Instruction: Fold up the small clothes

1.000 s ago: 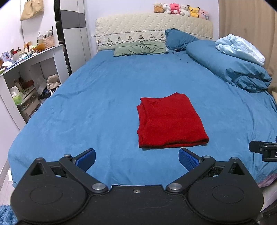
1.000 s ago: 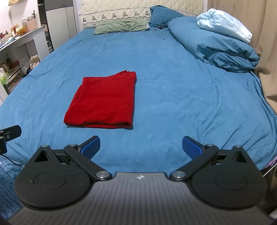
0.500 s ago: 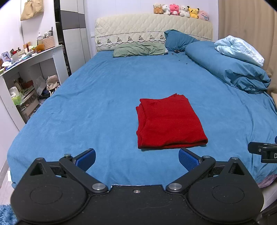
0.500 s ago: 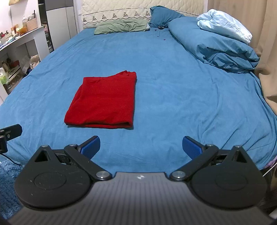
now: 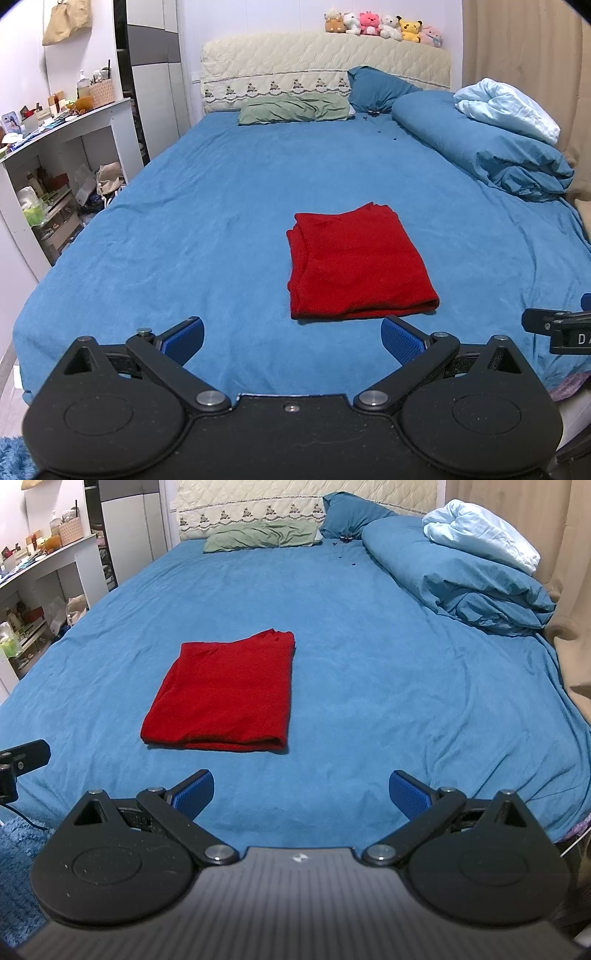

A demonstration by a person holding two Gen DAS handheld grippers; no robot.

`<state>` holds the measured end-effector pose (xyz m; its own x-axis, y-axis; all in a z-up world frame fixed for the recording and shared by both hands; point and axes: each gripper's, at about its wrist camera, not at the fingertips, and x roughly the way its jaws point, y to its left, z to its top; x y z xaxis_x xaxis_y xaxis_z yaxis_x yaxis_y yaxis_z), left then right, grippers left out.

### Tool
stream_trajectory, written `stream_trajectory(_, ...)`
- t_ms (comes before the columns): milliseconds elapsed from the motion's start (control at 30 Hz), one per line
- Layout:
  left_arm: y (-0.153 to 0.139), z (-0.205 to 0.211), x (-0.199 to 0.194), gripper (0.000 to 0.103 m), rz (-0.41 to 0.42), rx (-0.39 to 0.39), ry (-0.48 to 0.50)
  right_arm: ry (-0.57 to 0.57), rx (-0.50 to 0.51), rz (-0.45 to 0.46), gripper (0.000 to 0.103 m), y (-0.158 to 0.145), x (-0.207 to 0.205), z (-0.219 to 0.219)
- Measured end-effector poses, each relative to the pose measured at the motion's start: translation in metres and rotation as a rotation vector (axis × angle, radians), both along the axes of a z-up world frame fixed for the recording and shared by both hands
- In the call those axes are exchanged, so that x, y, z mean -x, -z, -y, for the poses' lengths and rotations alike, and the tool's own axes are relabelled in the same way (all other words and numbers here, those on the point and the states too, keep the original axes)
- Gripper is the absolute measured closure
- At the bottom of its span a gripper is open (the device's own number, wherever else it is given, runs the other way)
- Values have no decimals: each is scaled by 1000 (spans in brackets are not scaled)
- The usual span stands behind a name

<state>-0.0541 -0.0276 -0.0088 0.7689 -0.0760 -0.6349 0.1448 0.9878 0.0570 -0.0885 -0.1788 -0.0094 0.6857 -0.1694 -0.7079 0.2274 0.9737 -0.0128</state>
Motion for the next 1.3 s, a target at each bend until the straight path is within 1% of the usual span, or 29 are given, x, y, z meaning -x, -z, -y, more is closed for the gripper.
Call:
stream_trajectory(633, -1, 1, -1, 0, -2, 4, -9, -3, 0, -1, 0, 1, 2, -1)
stream_trajectory(933, -3, 3, 1, 0, 20, 2, -22, -10, 6, 2, 0, 0, 2, -2)
stream_trajectory(1300, -4, 4, 3, 0, 20, 11, -23, -16, 8, 1, 0, -1, 2, 0)
